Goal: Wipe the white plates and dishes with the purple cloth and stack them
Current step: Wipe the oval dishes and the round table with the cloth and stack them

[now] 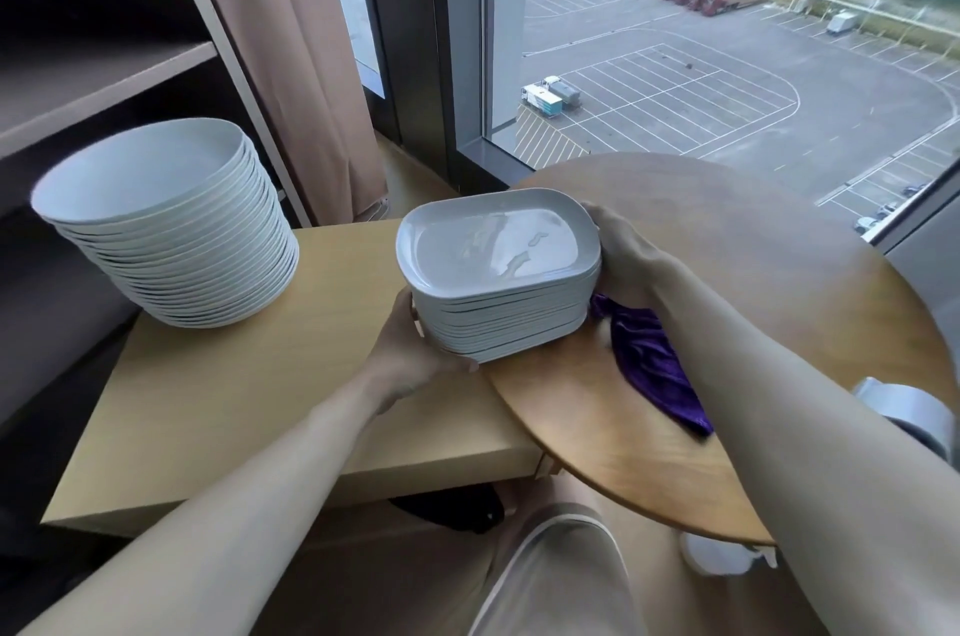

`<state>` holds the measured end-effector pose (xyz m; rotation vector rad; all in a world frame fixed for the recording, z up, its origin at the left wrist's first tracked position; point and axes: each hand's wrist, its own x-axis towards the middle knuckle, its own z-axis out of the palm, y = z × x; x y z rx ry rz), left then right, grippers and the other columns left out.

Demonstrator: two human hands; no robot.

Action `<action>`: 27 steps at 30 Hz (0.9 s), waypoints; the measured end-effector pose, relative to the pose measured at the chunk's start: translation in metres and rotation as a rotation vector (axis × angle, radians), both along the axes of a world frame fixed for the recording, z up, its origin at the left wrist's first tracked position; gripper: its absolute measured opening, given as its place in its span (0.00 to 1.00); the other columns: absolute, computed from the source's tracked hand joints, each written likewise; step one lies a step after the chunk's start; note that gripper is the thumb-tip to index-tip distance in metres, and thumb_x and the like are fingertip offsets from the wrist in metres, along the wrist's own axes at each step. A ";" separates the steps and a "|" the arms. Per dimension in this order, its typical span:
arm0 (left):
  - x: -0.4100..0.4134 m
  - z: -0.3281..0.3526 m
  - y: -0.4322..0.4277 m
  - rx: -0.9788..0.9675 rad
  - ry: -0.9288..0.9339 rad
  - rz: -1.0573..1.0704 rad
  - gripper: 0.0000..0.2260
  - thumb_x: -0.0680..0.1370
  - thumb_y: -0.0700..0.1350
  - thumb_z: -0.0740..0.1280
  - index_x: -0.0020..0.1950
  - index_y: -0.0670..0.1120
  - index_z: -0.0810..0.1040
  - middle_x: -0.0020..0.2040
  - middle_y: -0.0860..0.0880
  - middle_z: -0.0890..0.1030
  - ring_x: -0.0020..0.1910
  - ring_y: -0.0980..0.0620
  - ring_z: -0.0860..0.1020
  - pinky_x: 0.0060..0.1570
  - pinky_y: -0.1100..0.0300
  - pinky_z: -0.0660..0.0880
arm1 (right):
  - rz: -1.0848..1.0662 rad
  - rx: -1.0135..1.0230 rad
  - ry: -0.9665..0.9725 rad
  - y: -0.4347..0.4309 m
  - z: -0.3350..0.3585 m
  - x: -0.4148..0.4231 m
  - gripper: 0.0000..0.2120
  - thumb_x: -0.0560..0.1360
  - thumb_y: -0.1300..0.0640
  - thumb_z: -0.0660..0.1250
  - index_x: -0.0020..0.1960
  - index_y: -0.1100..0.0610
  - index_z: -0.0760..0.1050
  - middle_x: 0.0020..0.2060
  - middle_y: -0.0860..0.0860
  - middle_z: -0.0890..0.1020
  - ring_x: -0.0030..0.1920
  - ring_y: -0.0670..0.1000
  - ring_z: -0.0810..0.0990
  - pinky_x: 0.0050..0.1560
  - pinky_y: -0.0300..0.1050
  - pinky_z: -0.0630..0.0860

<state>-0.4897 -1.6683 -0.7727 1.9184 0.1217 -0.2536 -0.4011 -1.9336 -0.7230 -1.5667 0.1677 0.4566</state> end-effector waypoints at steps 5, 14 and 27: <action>-0.014 0.010 0.004 -0.023 -0.036 -0.039 0.55 0.61 0.30 0.83 0.78 0.51 0.52 0.67 0.51 0.71 0.66 0.52 0.72 0.57 0.59 0.79 | -0.065 0.012 0.070 0.016 -0.002 -0.012 0.38 0.79 0.26 0.47 0.66 0.51 0.80 0.58 0.57 0.86 0.62 0.62 0.82 0.67 0.57 0.73; -0.040 0.017 0.035 0.001 -0.073 -0.031 0.49 0.58 0.31 0.83 0.70 0.56 0.63 0.62 0.55 0.76 0.60 0.60 0.75 0.50 0.65 0.79 | -0.171 0.140 0.023 0.057 -0.003 -0.045 0.28 0.82 0.35 0.55 0.64 0.54 0.80 0.56 0.56 0.86 0.59 0.58 0.84 0.64 0.52 0.77; -0.078 0.021 0.140 0.125 -0.037 0.085 0.39 0.56 0.33 0.82 0.58 0.65 0.75 0.49 0.62 0.83 0.51 0.61 0.79 0.45 0.61 0.82 | -0.113 0.211 -0.043 0.172 0.003 -0.077 0.23 0.83 0.38 0.57 0.60 0.52 0.82 0.55 0.54 0.87 0.56 0.55 0.85 0.60 0.51 0.77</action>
